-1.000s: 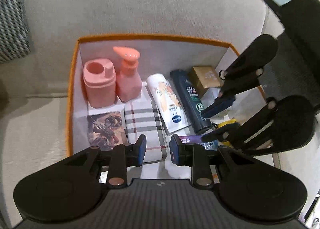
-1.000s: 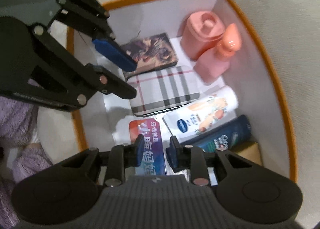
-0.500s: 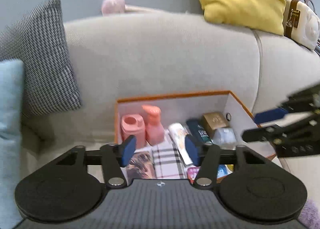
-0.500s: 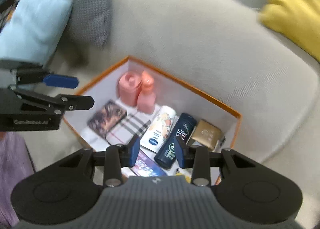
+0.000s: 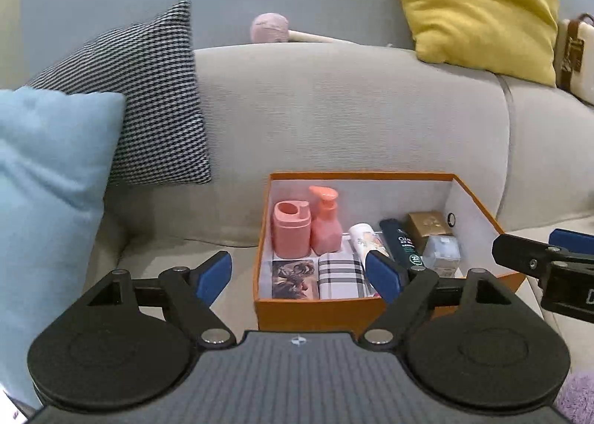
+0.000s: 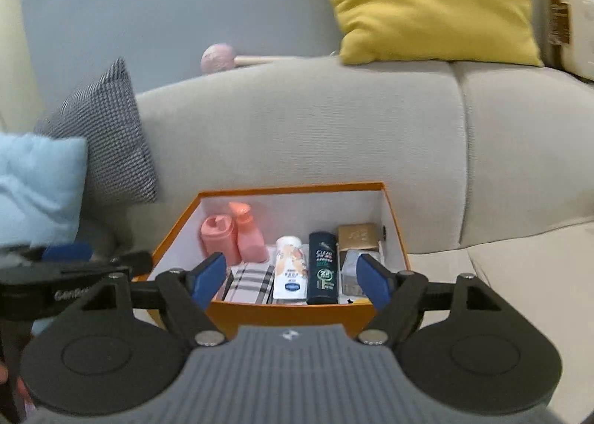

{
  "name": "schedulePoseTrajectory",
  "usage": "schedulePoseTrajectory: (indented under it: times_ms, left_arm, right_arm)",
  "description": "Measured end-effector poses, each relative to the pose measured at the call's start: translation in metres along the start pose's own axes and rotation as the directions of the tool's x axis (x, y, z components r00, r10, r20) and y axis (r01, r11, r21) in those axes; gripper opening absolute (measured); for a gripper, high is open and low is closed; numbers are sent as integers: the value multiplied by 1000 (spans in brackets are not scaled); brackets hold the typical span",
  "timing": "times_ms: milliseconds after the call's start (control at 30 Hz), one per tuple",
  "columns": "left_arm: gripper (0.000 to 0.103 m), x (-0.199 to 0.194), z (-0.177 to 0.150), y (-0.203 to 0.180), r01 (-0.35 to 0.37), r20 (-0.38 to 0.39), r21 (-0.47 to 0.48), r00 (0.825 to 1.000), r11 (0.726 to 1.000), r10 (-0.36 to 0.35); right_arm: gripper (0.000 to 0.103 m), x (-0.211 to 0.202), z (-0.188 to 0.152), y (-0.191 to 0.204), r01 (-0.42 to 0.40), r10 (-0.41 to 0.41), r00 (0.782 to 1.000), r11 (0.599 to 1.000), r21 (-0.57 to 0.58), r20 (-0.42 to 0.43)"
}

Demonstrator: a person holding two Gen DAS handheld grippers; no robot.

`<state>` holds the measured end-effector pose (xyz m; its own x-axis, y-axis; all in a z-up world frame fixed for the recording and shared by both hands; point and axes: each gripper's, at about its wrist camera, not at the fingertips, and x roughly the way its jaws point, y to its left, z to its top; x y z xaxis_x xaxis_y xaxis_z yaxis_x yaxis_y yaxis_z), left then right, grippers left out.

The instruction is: Organize rigid objects

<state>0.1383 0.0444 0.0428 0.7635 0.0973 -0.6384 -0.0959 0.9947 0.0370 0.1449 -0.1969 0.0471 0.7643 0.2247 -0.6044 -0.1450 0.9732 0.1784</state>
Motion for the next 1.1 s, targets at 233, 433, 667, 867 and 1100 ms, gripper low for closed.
schedulePoseTrajectory:
  times_ms: [233,433,667,867,1100]
  left_arm:
    - [96,8,-9,5,-21,6,-19,1000,1000,21]
    - [96,24,-22,9,-39,-9,-22,999,999,38]
    - [96,37,-31,8,-33,-32,-14,999,999,33]
    - [96,39,-29,1,-27,-23,9,999,1000,27]
    - [96,38,-33,0,-6,-46,2,999,1000,6]
  right_arm:
    - [83,1,-15,6,89,-86,994,995,-41,60]
    - [84,22,-18,-5,91,-91,996,996,-6,3]
    - [84,40,-26,-11,99,-99,994,995,6,-55]
    - [84,46,-32,-10,93,-93,992,996,-4,-84]
    - [85,47,-34,-9,95,-95,990,995,0,-109]
